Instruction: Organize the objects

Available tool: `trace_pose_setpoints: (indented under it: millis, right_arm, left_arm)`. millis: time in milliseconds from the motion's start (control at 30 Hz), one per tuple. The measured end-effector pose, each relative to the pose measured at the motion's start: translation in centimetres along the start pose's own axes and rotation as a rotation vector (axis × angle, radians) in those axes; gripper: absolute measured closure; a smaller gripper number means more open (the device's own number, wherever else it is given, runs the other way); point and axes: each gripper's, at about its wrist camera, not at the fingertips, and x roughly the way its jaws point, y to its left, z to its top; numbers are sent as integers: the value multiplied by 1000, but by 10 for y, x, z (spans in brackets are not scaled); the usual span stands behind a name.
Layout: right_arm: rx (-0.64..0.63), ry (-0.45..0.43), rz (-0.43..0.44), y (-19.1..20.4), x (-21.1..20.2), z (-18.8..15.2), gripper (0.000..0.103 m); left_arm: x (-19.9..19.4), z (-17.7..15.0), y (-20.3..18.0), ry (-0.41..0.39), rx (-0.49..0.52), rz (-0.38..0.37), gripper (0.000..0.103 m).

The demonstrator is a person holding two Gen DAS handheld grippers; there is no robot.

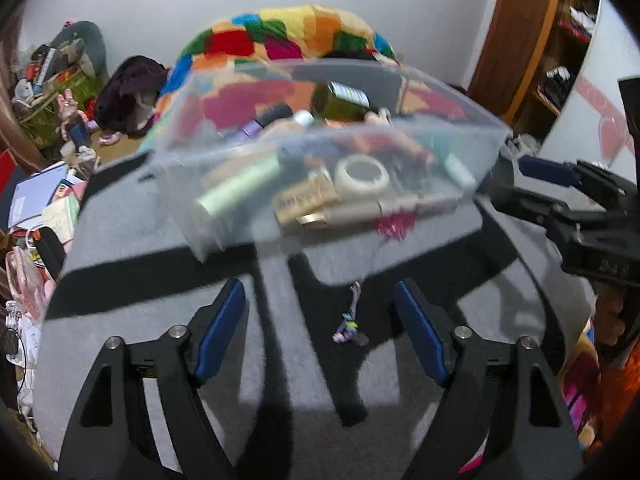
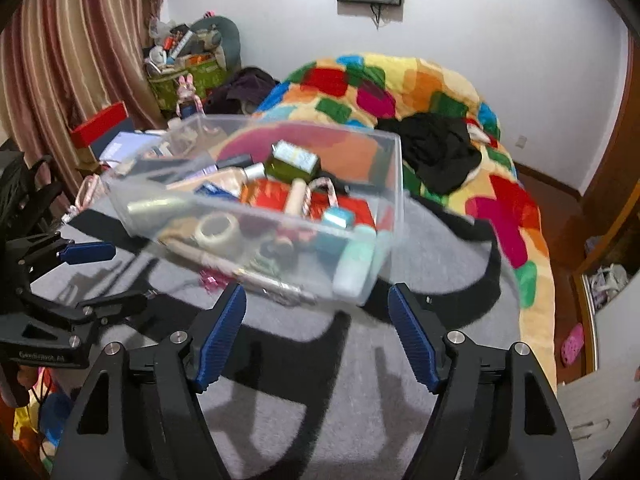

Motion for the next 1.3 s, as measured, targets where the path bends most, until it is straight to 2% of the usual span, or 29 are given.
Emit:
trace_pose_setpoints:
  millis: [33, 100, 167, 200, 267, 367, 533, 700, 733, 933, 1033, 1100, 1167, 1233, 1300]
  right_arm:
    - [4, 11, 5, -1, 4, -1, 33]
    - [5, 24, 17, 0, 10, -3, 33]
    - [-5, 38, 21, 3, 16, -4, 33]
    - [-12, 44, 20, 4, 20, -4, 33]
    - [-21, 64, 26, 6, 26, -5, 34]
    - [-44, 84, 23, 12, 35, -3, 43]
    - [-70, 116, 17, 18, 45, 0, 57]
    - [-90, 128, 61, 26, 46, -1, 90]
    - [-94, 131, 73, 27, 46, -2, 92]
    - [-173, 134, 175, 45, 27, -17, 92]
    - [-207, 117, 168, 48, 17, -19, 92]
    - [-193, 115, 145, 43, 18, -15, 83]
    - [-161, 119, 135, 36, 22, -10, 66]
    - [-122, 122, 132, 28, 27, -7, 64]
    - [-83, 132, 137, 21, 33, -4, 64]
  left_arm:
    - [3, -1, -2, 8, 13, -4, 39]
    - [5, -3, -9, -4, 45, 12, 45]
    - [4, -5, -14, -15, 74, -7, 68]
    - [3, -6, -16, -24, 87, -12, 73]
    - [1, -10, -19, -34, 104, -20, 89]
    - [-3, -17, -18, -54, 116, -26, 96]
    - [-16, -27, -4, -67, 75, -29, 99]
    - [-28, -38, 27, -65, -1, 15, 99]
    - [-28, -37, 33, -63, -13, 20, 99]
    - [-37, -32, 55, -67, -66, 16, 99]
    - [-41, -26, 50, -67, -61, -2, 96]
    - [-40, -19, 43, -71, -45, -10, 91]
    - [-38, -11, 34, -72, -26, -26, 75]
    - [-31, -2, 21, -70, 9, -37, 68]
    - [-19, 7, 11, -50, 40, -29, 66]
